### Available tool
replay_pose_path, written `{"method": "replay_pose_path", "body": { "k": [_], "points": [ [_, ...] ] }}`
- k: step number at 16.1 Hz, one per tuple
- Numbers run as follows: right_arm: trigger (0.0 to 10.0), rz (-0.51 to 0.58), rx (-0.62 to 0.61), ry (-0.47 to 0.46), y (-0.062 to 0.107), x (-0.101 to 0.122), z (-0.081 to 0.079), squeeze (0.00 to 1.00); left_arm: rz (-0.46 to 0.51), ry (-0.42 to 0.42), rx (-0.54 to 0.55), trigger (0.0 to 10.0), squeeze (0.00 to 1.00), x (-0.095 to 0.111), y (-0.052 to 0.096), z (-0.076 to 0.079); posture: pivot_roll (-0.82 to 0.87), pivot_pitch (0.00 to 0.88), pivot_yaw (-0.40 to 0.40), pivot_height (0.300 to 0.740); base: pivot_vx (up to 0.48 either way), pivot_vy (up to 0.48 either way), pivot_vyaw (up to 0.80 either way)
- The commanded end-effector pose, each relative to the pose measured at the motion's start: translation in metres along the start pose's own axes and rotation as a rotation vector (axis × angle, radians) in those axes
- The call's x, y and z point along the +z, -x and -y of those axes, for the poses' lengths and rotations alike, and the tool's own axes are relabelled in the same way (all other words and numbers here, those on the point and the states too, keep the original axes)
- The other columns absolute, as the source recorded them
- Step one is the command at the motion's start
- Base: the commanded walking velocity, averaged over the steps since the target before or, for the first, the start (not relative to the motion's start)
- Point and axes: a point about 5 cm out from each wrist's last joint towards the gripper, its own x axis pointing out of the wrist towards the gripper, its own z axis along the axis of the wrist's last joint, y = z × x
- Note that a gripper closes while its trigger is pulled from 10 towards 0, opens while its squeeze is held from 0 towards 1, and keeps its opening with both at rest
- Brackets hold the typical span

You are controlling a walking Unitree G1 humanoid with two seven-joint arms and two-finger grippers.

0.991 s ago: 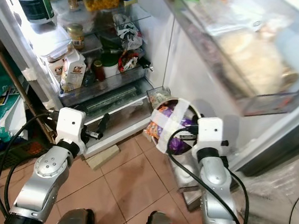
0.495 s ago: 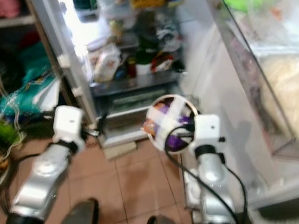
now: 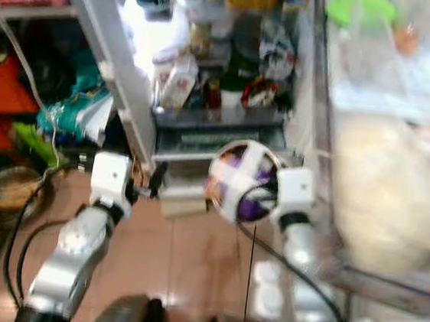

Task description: Restocking fridge

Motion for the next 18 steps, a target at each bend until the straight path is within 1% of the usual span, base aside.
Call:
{"method": "replay_pose_path", "body": {
  "k": [1,2,4,6,9,10,11,13,18],
  "points": [
    [10.0,0.039,0.006,-0.012,-0.002,0.007,-0.004,0.00,-0.031,-0.009,0.040,10.0,0.00,-0.008,0.005,-0.009,0.00,0.143,0.007,0.740,0.000,0.000,0.48],
    [10.0,0.040,0.007,-0.012,-0.002,0.008,-0.004,0.00,-0.034,-0.015,0.046,10.0,0.00,-0.008,0.005,-0.010,0.01,0.142,0.007,0.740,0.000,0.000,0.44],
    [10.0,0.042,0.007,-0.015,-0.003,0.008,-0.004,0.00,-0.027,-0.003,0.055,10.0,0.00,-0.007,0.006,-0.011,0.01,0.142,0.008,0.740,0.000,0.000,0.00],
    [10.0,0.049,0.008,-0.038,-0.004,0.010,-0.006,0.00,-0.019,0.000,0.092,10.0,0.00,-0.007,0.010,-0.018,0.01,0.138,0.012,0.740,0.000,0.000,0.00],
    [10.0,0.057,0.012,-0.049,-0.003,0.012,-0.009,0.00,-0.023,0.003,0.116,10.0,0.00,-0.008,0.014,-0.025,0.01,0.137,0.014,0.740,0.000,0.000,0.00],
    [10.0,0.053,0.021,-0.073,-0.002,0.011,-0.013,0.00,-0.030,0.029,0.153,10.0,0.00,-0.010,0.017,-0.031,0.01,0.137,0.017,0.740,0.000,0.000,0.00],
    [10.0,0.049,0.021,-0.081,-0.001,0.010,-0.015,0.00,-0.036,0.034,0.170,10.0,0.00,-0.011,0.017,-0.034,0.02,0.138,0.018,0.740,0.000,0.000,0.00],
    [10.0,0.048,0.019,-0.080,-0.001,0.010,-0.016,0.00,-0.030,0.035,0.174,10.0,0.00,-0.010,0.016,-0.035,0.02,0.142,0.023,0.740,0.000,0.120,0.00],
    [10.0,0.052,0.014,-0.077,-0.002,0.010,-0.015,0.00,-0.023,0.040,0.165,10.0,0.00,-0.008,0.014,-0.032,0.01,0.145,0.028,0.740,0.289,0.329,0.00]
  ]
}}
